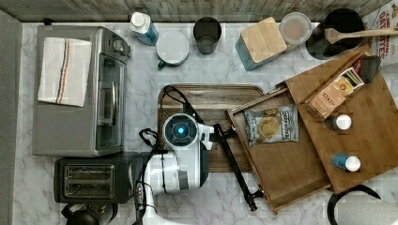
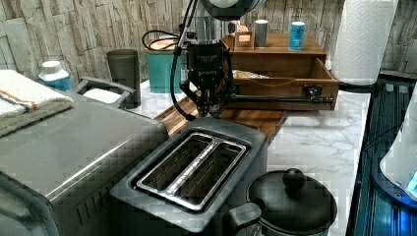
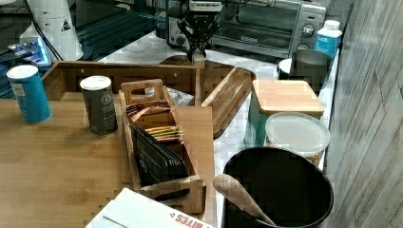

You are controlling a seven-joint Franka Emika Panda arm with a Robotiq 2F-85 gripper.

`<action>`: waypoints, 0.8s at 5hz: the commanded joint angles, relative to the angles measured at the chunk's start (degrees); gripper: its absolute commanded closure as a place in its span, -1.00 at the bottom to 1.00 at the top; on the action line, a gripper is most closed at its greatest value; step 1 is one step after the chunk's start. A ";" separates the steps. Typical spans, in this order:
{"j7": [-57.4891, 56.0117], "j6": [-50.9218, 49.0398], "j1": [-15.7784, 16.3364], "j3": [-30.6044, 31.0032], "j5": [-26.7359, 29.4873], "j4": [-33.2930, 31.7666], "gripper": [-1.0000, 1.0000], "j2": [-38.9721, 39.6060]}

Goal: Place the butter on the board.

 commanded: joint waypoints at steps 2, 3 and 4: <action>7.03 -1.24 1.80 2.11 1.02 -1.13 -1.00 0.67; 5.58 -0.10 4.18 -0.46 1.70 -1.13 -1.00 0.70; 4.23 2.13 1.24 1.52 0.34 -1.49 -1.00 0.72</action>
